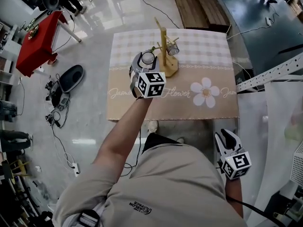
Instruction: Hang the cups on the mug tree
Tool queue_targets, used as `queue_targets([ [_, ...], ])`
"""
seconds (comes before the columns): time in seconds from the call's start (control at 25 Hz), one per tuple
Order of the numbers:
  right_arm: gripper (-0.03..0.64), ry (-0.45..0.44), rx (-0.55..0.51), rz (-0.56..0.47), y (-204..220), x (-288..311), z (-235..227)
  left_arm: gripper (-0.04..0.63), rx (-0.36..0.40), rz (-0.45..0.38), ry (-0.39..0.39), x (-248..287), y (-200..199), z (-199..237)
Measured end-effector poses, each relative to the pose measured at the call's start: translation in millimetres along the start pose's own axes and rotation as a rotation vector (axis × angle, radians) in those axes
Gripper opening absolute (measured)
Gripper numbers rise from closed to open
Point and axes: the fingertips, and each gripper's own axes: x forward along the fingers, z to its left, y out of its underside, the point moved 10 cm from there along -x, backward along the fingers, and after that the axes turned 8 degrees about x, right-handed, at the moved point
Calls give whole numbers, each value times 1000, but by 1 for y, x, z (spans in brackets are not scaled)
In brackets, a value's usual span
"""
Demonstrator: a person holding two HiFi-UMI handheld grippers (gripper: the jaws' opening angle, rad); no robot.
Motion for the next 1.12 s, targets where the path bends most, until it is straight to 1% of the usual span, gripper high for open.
queue_targets([
  [0.2,127,5,4,5,6,-9,-9,273,-18,4,-28,8,-2,-15],
  [0.64,127,49,29,7,17,-28,-27,273,-54,15,-39,22,-6,-32],
  [0.88,127,48,35,0,19,-31,-32,275,-55,38,-6,21,-2,-39],
  [1.12,127,38,37,-14,21,-32,-35,275,-20,39,21,20,-4,-47],
])
